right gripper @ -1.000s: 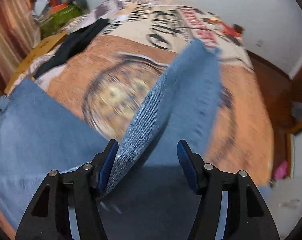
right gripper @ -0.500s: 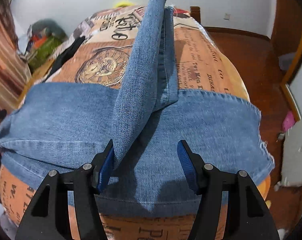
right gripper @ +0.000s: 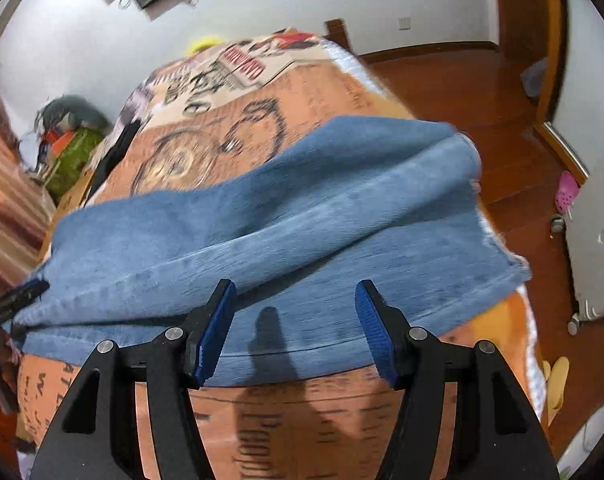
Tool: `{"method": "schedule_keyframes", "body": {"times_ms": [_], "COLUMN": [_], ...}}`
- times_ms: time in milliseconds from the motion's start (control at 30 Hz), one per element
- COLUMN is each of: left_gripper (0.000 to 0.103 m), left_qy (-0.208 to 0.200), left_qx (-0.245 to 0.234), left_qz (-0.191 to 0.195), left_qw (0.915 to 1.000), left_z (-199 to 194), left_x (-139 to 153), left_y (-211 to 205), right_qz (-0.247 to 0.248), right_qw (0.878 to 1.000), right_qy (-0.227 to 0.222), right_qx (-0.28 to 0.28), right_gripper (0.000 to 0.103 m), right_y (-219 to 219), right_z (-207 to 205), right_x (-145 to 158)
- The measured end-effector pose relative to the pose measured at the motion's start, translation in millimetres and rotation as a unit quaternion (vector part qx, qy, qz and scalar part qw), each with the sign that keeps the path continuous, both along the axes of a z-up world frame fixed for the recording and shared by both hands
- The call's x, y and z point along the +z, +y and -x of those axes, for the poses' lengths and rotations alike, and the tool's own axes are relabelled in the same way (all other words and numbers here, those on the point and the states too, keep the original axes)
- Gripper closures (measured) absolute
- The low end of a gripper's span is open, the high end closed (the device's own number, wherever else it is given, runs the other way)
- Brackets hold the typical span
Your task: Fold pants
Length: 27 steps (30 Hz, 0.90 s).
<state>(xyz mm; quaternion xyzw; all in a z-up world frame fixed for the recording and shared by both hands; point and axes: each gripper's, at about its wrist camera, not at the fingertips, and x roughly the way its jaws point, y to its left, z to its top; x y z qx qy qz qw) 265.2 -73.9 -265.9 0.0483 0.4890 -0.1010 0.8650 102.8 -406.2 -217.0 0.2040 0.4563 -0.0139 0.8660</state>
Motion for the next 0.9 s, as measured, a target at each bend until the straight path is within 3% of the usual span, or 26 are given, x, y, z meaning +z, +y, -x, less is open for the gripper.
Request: {"method": "schedule_keyframes", "body": {"times_ms": [133,233,367,500,567,633,733,900], "left_gripper": [0.04,0.04,0.039,0.038,0.038,0.037,0.036,0.035], "left_qy": [-0.003,-0.005,-0.005,-0.004,-0.005,-0.005,-0.007,-0.008], "left_qx": [0.002,0.002,0.004,0.006,0.006,0.007,0.008,0.009], "left_qz": [0.0,-0.001,0.001,0.001,0.0,0.001,0.002,-0.003], "left_qw": [1.0,1.0,1.0,1.0,1.0,1.0,0.9999,0.9999], "left_z": [1,2,2,2,2,2,1,1], "left_x": [-1,-2,-3,-3,-3,-3,-4,-4], "left_y": [-1,-1,-1,-2,-1,-1,-1,-2], "right_qz": [-0.019,0.002,0.042,0.084,0.089,0.102,0.091,0.082], "right_qw": [0.998,0.997,0.998,0.994,0.993,0.991,0.992,0.993], "right_qy": [-0.017,-0.014,0.01,0.068,0.075,0.083,0.086,0.08], "right_qx": [-0.061,-0.075,-0.047,0.014,0.034,0.037,0.032,-0.013], "right_gripper": [0.045,0.045,0.045,0.045,0.044,0.035,0.034,0.034], "right_y": [-30,-35,-34,-28,-32,-39,-48,-62], "right_z": [-3,-27,-59,-80,-74,-58,-33,-4], "right_x": [3,3,-2,-22,-27,-24,-20,-19]}}
